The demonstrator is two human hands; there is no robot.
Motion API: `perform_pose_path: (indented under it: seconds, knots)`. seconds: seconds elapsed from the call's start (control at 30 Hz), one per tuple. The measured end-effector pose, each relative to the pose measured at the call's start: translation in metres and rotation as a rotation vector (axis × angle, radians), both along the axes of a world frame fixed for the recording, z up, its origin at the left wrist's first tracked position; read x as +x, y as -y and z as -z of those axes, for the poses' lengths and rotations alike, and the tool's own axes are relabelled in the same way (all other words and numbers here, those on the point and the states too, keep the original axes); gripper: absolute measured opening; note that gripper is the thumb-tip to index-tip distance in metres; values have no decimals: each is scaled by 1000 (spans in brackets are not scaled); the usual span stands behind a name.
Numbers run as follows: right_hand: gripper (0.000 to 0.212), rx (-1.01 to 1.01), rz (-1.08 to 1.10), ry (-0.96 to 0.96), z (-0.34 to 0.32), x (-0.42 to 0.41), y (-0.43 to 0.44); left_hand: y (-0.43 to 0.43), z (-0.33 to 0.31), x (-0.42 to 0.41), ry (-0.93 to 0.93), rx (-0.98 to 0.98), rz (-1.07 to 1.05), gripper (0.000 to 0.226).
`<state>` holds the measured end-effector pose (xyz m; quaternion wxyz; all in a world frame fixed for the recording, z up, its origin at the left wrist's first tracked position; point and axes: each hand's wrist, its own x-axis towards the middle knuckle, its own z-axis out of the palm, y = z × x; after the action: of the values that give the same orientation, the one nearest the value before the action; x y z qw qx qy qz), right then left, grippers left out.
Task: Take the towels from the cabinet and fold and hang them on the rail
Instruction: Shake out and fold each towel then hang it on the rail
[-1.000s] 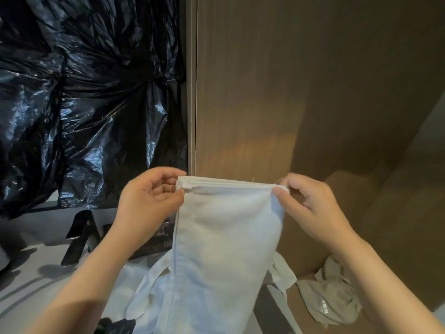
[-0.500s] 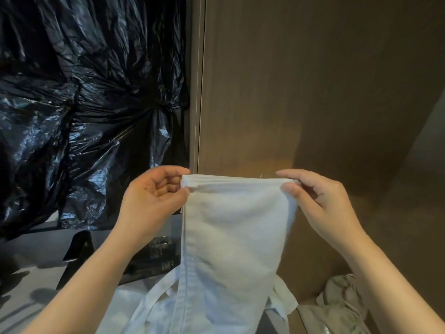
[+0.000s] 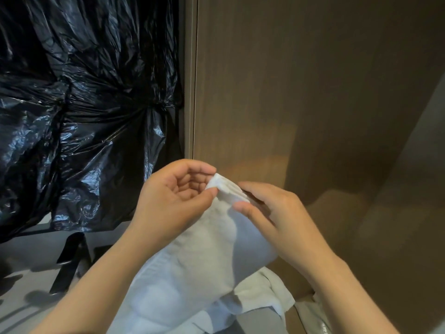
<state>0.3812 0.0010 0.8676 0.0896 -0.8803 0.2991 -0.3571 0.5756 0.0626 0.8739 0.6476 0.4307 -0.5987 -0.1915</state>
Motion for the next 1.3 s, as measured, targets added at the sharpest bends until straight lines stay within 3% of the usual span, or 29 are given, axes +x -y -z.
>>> perform_pose_path:
  seconds: [0.1, 0.23, 0.47, 0.6, 0.77, 0.9, 1.0, 1.13, 1.3]
  knots:
    - [19, 70, -26, 113, 6, 12, -2, -4, 0, 5, 19, -9, 3, 30]
    - [25, 71, -7, 68, 9, 18, -5, -9, 14, 16, 29, 19, 7, 30]
    - [25, 119, -34, -43, 7, 22, -17, -15, 51, 17, -162, 48, 69, 32]
    - [26, 92, -26, -85, 5, 21, -24, -13, 68, 19, -236, 121, 207, 32]
    - [27, 109, 14, -55, 5, 18, -36, -13, 103, 24, -90, 329, 318, 40]
    - [23, 182, 40, 77, 8, 15, -46, -17, 134, 29, 112, 458, 206, 44]
    - [21, 212, 88, 172, 15, 8, -51, -21, 160, 38, 270, 534, 153, 61]
    - [22, 272, 152, 280, 38, -10, -52, -35, 191, 45, 364, 616, 181, 43]
    - [29, 462, 301, 374, 90, -39, -49, -57, 203, 40, 409, 684, 246, 47]
